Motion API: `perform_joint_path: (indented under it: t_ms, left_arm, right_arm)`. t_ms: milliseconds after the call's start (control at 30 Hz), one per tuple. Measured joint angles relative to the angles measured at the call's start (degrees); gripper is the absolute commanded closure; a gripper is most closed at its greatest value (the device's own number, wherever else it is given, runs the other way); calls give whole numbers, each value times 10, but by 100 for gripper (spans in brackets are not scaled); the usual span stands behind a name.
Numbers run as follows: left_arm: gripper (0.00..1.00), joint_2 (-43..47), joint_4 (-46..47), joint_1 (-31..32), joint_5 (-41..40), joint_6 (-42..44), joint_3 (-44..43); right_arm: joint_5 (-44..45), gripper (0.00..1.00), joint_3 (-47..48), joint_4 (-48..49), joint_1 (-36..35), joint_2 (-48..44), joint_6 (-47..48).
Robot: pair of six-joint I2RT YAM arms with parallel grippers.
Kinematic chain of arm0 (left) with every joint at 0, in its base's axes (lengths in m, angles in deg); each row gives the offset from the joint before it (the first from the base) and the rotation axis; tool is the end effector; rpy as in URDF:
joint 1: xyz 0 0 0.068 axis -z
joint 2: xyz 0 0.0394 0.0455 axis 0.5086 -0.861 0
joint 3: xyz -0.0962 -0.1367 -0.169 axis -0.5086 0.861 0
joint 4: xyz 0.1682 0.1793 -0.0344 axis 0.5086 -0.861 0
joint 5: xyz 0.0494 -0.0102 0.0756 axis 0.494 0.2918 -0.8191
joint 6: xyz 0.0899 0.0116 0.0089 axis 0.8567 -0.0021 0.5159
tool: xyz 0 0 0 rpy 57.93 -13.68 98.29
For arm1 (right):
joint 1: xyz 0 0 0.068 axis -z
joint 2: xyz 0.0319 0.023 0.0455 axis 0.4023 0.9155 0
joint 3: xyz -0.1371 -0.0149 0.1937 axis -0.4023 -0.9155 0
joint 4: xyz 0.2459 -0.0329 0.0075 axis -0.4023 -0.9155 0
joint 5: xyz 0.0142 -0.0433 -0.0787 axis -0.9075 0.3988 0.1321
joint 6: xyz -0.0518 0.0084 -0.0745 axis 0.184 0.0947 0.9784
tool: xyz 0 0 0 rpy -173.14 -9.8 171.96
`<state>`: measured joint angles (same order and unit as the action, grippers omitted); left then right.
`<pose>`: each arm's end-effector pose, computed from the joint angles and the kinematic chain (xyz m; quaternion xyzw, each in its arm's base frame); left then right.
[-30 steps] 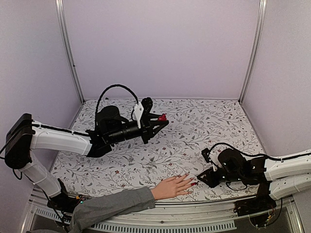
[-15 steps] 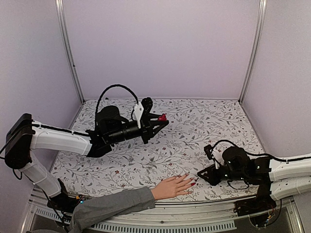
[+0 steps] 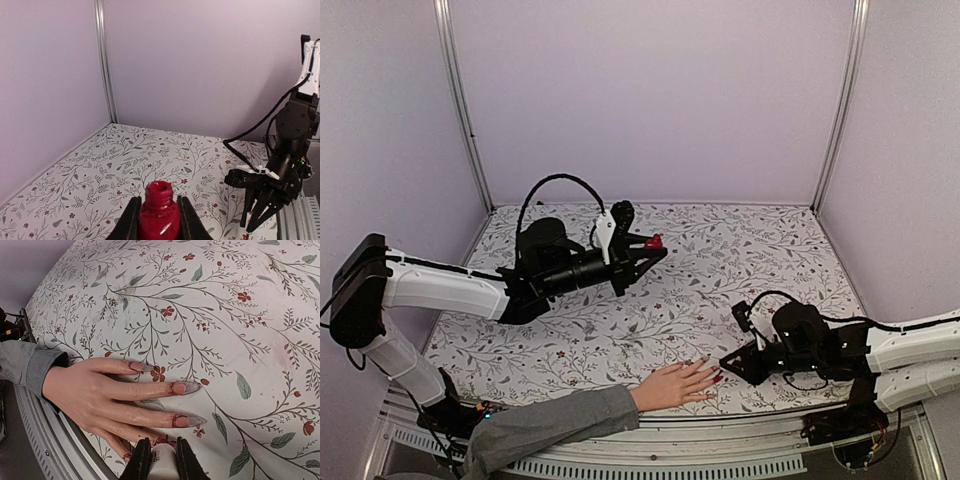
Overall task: Paint the nails
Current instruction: Paint the nail polish on the nail.
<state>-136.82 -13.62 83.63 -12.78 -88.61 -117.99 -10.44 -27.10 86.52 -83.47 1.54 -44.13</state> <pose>0.2142 -0.3157 0.2391 0.3827 0.5760 -0.3895 0.6083 0.1186 0.2066 0.1033 -0.2483 0.8705 0.3025 0.2985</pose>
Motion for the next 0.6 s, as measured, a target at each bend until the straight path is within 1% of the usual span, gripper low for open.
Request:
perform_joint_path:
  t_ms: [600]
  left_arm:
    - [100,0,0,0,-2,0,2]
  right_arm:
    - [-2,100,0,0,0,18,0]
